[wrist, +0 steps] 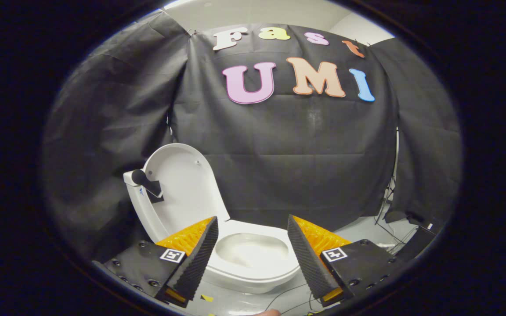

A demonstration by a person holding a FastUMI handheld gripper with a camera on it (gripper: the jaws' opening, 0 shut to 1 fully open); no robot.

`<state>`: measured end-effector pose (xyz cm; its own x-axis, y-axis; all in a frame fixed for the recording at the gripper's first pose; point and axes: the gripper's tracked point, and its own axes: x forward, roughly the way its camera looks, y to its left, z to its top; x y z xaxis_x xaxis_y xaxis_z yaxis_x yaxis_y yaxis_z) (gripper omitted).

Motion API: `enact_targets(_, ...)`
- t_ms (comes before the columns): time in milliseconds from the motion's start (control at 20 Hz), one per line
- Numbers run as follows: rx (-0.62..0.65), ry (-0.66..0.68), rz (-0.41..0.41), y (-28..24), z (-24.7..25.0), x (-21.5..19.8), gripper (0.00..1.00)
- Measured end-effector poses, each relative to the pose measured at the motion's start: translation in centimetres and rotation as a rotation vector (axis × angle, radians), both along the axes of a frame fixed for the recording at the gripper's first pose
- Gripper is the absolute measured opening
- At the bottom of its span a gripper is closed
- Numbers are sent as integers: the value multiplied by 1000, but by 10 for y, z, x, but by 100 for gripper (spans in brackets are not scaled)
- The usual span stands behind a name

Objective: Open the toilet lid.

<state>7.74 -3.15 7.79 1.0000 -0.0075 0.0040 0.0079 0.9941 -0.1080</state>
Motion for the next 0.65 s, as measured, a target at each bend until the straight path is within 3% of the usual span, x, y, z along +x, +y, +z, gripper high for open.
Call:
enact_targets(300,14,4,-86,-31,-4,-16,97)
enact_targets(650,95,-14,-104,-37,-3,-17,97)
